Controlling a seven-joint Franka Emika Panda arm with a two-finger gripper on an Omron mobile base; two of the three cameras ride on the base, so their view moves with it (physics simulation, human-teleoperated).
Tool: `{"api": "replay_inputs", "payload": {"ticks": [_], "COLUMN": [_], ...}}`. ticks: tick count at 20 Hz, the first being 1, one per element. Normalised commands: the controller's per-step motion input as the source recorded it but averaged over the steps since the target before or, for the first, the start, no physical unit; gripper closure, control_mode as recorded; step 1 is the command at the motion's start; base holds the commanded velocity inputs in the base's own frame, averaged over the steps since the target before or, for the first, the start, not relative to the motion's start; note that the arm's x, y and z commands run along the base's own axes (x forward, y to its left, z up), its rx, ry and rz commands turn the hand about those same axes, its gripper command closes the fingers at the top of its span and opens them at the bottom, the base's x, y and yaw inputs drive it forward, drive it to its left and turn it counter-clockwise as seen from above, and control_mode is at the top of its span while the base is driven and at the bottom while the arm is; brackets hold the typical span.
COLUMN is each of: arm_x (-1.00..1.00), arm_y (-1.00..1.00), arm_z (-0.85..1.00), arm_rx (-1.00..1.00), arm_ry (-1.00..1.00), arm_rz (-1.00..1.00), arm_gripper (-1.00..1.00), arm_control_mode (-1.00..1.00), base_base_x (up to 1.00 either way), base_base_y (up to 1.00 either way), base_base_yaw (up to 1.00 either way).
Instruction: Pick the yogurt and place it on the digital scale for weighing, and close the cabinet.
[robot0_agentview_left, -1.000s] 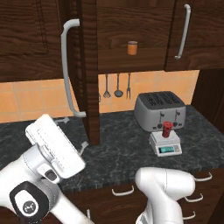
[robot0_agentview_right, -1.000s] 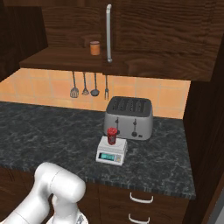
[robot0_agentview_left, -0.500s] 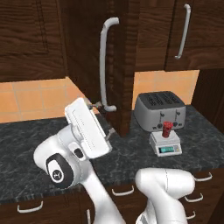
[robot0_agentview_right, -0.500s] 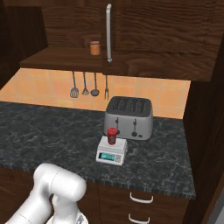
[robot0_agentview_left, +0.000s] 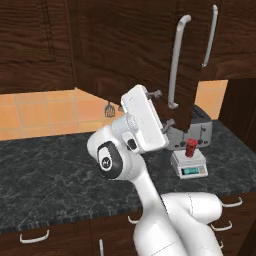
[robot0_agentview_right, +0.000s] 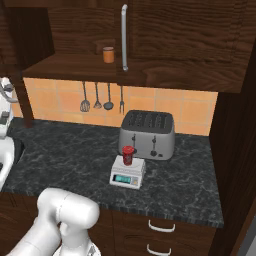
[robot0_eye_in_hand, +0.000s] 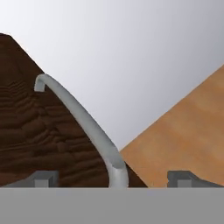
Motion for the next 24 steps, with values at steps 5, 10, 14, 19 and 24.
{"api": "replay_inputs", "payload": {"ticks": [5, 10, 14, 19, 24], "arm_x": [0.83, 1.0, 0.76, 0.55, 1.0], "arm_y": [-0.99, -0.68, -0.96, -0.93, -0.71], "arm_z": [0.21, 0.02, 0.15, 0.18, 0.02], "arm_rx": [0.0, 0.0, 0.05, 0.1, 0.13], "arm_ry": [0.26, 0.31, 0.49, 0.57, 0.47], "arm_rz": [-0.14, -0.02, 0.09, 0.25, 0.23], "arm_gripper": [-1.0, -1.0, -1.0, -1.0, -1.0], "arm_control_mode": [-1.0, -1.0, -1.0, -1.0, -1.0], "base_base_x": [0.0, 0.0, 0.0, 0.0, 0.0], "base_base_y": [0.0, 0.0, 0.0, 0.0, 0.0], "base_base_yaw": [0.0, 0.0, 0.0, 0.0, 0.0]}}
